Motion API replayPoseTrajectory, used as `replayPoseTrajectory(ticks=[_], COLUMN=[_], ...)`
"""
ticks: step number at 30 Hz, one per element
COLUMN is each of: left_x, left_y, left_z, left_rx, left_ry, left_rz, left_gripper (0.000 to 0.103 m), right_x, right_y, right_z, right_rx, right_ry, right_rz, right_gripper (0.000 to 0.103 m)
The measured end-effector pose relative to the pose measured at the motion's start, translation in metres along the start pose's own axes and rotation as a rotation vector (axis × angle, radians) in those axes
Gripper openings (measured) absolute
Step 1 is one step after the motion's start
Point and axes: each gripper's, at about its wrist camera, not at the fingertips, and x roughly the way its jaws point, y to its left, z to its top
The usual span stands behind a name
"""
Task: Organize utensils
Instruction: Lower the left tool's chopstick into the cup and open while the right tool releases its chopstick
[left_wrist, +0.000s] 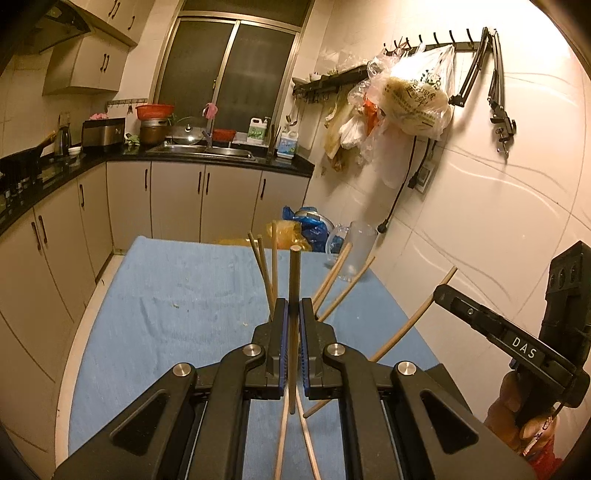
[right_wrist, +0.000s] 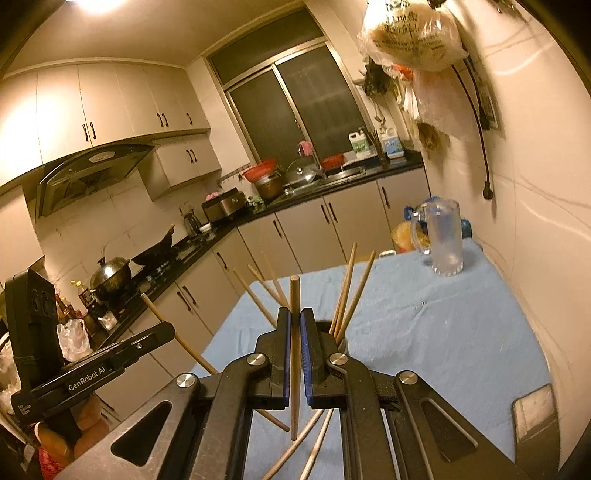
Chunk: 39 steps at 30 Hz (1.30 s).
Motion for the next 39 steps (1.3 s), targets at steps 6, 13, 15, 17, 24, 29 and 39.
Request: replayPoseTrajectory(ticks=[6, 13, 15, 17, 24, 29, 39], left_x=[-0.003, -0.004, -0.003, 0.000, 0.025, 0.055, 0.099], left_y=[0.000, -0.005, -0.006, -0.007, -0.006, 0.000, 0.013], left_z=[0.021, 0.055, 0.064, 0.072, 0.092, 0.088, 0.060], left_rx=[0.005, 0.019, 0.021, 0.017, -0.009, -0.040, -0.062], left_ry=[-0.036, -0.077, -0.090, -0.098, -0.113, -0.081, 0.012], left_rz=[0.005, -0.002, 0.001, -0.003, -0.009, -0.012, -0.004], left_gripper=[0.005, 0.005, 0.005, 0.005, 0.005, 0.005, 0.005], right_x=[0.000, 0.005, 0.006, 0.008, 0.022, 0.043, 0.083], right_y=[0.004, 0.004, 0.005, 0.005, 0.001, -0.008, -0.031], right_z=[0.020, 0.049, 0.057, 0.067, 0.088, 0.085, 0.060], right_rx=[-0.021, -0.024, -0.027, -0.029, -0.028, -0.023, 0.011], right_ry=[-0.036, -0.073, -0.086, -0.100, -0.125, -0.107, -0.001], right_rz=[-0.014, -0.032, -0.037, -0.041, -0.060, -0.086, -0.097], right_gripper=[0.006, 0.006, 0.006, 0.006, 0.006, 0.006, 0.006])
